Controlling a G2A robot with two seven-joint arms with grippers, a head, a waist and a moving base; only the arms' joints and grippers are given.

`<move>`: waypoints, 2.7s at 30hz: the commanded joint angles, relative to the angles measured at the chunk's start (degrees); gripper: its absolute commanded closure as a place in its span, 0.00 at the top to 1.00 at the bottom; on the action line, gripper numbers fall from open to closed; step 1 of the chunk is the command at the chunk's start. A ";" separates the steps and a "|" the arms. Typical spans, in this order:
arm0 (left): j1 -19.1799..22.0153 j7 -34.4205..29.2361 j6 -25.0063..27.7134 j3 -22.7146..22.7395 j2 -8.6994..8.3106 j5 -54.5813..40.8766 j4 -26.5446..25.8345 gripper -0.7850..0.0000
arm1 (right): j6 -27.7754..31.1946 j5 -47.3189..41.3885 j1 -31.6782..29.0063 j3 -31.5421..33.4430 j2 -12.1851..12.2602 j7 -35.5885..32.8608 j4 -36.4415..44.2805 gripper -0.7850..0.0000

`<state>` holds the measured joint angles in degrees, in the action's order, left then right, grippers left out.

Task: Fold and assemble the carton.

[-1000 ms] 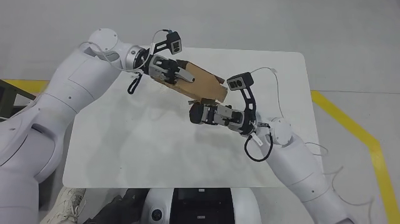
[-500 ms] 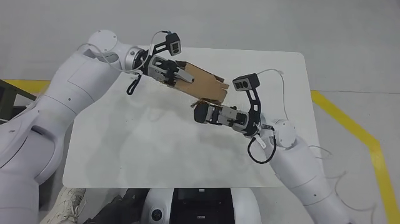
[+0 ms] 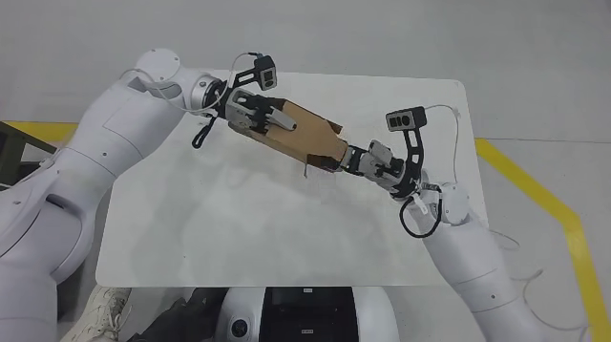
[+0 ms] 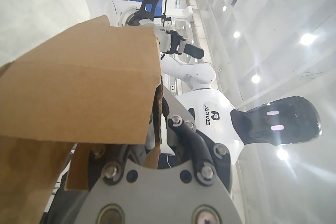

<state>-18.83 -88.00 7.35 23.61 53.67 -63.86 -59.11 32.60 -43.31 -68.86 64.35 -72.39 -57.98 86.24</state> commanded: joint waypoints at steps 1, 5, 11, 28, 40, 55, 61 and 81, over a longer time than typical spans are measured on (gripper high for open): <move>0.12 0.00 -0.50 -0.54 0.00 -0.05 -0.57 0.00 | 0.68 0.10 0.10 0.54 0.02 0.18 -0.42 1.00; 0.39 0.00 -1.19 -1.57 -0.07 -0.14 -1.16 0.00 | 2.13 -0.61 -0.11 1.56 0.06 0.14 -0.94 1.00; 0.90 0.00 -2.72 -3.62 -0.17 -0.44 -2.04 0.00 | 2.99 -0.25 -0.19 2.40 0.12 -0.06 -0.96 1.00; 3.67 0.00 -4.85 -9.65 0.05 -3.17 -2.91 0.00 | 3.51 2.55 0.95 0.58 -0.29 -0.78 -1.69 1.00; 4.12 0.00 -0.78 -8.95 -0.55 -9.95 -1.06 0.00 | 4.09 -1.63 -3.10 5.52 0.55 -0.87 -0.91 1.00; 2.27 0.00 -0.80 -4.36 -3.36 -16.23 -5.64 0.00 | -2.10 9.67 -3.99 3.07 0.45 6.58 -1.00 1.00; 1.75 0.00 -1.59 -3.60 -3.72 -16.21 -7.09 0.00 | -2.97 12.42 -1.44 -1.10 -0.46 9.07 -2.91 1.00; 0.59 0.00 -4.05 -2.11 -3.33 -15.99 -7.24 0.00 | -0.95 11.90 -0.37 -3.15 -1.08 8.76 -3.40 1.00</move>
<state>-18.23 -88.00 3.58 21.62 50.23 -80.00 -66.40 31.76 -31.56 -69.34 61.32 -73.44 -49.31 82.73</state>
